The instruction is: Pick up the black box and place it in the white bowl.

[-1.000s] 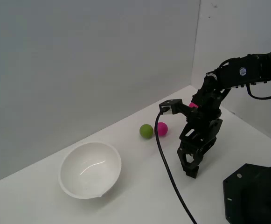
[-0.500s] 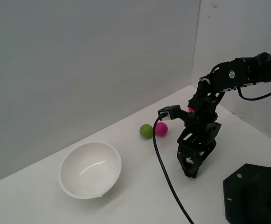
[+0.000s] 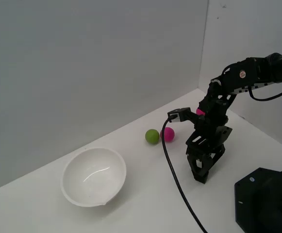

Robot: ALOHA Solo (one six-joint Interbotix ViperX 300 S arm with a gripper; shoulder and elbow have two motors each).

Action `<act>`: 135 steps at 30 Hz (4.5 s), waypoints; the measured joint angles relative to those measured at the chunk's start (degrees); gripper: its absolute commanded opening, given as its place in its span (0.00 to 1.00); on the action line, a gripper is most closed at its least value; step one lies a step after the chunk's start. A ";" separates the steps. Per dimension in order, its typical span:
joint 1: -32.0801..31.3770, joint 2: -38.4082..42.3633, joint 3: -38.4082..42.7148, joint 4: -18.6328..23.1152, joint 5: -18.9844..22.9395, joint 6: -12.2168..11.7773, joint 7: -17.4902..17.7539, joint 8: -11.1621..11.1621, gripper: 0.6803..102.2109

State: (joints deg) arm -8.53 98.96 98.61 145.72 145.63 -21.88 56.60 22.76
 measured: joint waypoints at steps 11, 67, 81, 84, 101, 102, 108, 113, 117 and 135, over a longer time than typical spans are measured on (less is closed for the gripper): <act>-0.70 -0.53 -0.62 0.00 -0.09 -0.18 -0.26 0.00 0.21; 0.35 12.83 12.83 -10.02 -9.84 -1.05 1.49 0.09 0.02; -0.79 17.40 17.40 -13.97 -13.89 -1.23 1.49 0.26 0.02; -2.20 17.49 17.49 -14.68 -14.50 -2.20 1.58 0.26 0.02; -14.24 13.18 13.10 -16.44 -16.35 -7.73 -6.33 -0.26 0.02; -15.03 12.66 12.48 -16.79 -16.70 -8.00 -6.77 -0.26 0.02; -18.46 8.96 8.70 -19.42 -19.16 -9.05 -9.05 -0.35 0.02; -21.97 5.36 5.27 -21.53 -21.18 -9.32 -10.81 -0.35 0.02; -24.61 2.29 2.20 -22.85 -22.59 -10.20 -12.66 -0.26 0.02; -28.21 -3.69 -4.04 -24.87 -24.52 -11.69 -16.00 -0.26 0.02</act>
State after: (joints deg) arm -36.74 95.27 94.57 120.85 121.11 -33.57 40.61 22.50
